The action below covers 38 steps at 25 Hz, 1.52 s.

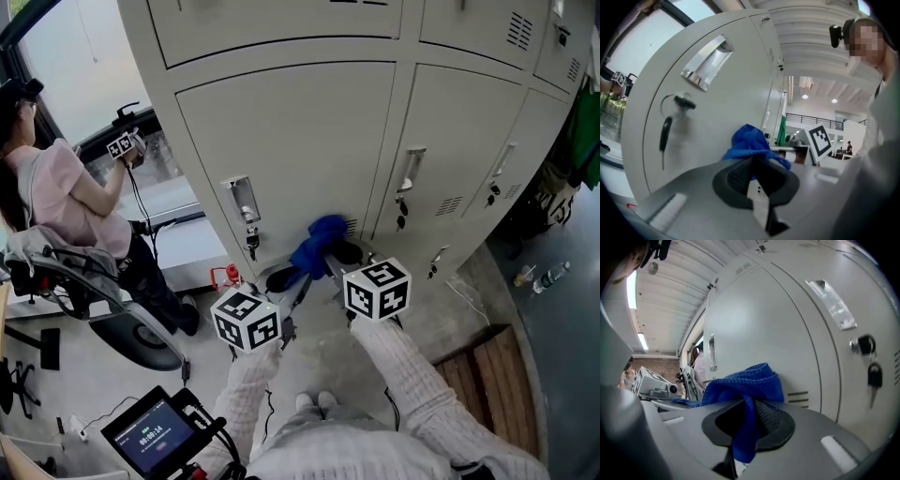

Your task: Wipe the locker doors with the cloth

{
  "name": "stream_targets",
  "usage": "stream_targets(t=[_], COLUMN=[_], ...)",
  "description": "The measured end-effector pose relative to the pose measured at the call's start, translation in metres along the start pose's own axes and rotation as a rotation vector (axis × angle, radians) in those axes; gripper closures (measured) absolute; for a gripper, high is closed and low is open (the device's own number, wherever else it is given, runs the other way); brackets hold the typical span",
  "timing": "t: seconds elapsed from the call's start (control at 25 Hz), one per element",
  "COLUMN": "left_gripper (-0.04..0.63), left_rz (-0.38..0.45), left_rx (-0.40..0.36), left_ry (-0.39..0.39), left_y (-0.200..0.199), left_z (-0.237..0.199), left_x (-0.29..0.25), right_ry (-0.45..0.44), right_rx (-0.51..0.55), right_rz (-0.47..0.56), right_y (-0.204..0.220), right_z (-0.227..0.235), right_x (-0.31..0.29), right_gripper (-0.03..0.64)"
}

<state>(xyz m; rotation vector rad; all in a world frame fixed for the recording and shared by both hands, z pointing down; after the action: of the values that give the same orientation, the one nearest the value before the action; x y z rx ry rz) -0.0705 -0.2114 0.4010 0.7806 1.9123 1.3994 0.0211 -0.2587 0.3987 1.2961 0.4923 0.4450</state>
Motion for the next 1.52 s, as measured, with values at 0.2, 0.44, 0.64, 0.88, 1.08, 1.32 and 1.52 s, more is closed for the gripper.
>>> stream_targets(t=[0.2,0.44,0.64,0.88,1.08,1.32,1.52], left_gripper=[0.589,0.589,0.589,0.589,0.589,0.589,0.589], left_rz=[0.119,0.245,0.360,0.453,0.459,0.468,0.455], left_rx=[-0.060,-0.196,-0.315,-0.361,-0.377,-0.357,-0.348], left_ry=[0.084,0.163,0.210,0.234,0.225,0.241,0.246], left_y=[-0.055,-0.128,-0.187,-0.234,-0.246,-0.250,-0.245], left_z=[0.034,0.062,0.082,0.093,0.092,0.090,0.088], left_x=[-0.008,-0.014,-0.015,-0.013,-0.015,-0.017,-0.018], right_ry=[0.016,0.018,0.041,0.058,0.060,0.094,0.106], right_rx=[0.131,0.239,0.360,0.447,0.464,0.525,0.519], right_rz=[0.107,0.253,0.328,0.378,0.367,0.359,0.383], right_y=[-0.070,-0.151,-0.207,-0.258,-0.263,-0.264,-0.263], right_z=[-0.003,-0.009,-0.012,-0.015,-0.014,-0.016,-0.014], right_x=[0.035,0.061,0.074,0.075,0.073,0.072,0.071], right_gripper=[0.566,0.565,0.565,0.565,0.565,0.565,0.565])
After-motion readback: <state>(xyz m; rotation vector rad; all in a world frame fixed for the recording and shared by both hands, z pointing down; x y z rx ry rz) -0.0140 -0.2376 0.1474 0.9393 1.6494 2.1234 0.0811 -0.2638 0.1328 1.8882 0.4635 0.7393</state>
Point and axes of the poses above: the fingertips, and each gripper's own axes: x backward along the fingers, z to its right, y out of its underside, the point moved 5 cm from there along x, backward along the fingers, and after that the axes turned 11 degrees about -y, right-handed, at the moved point
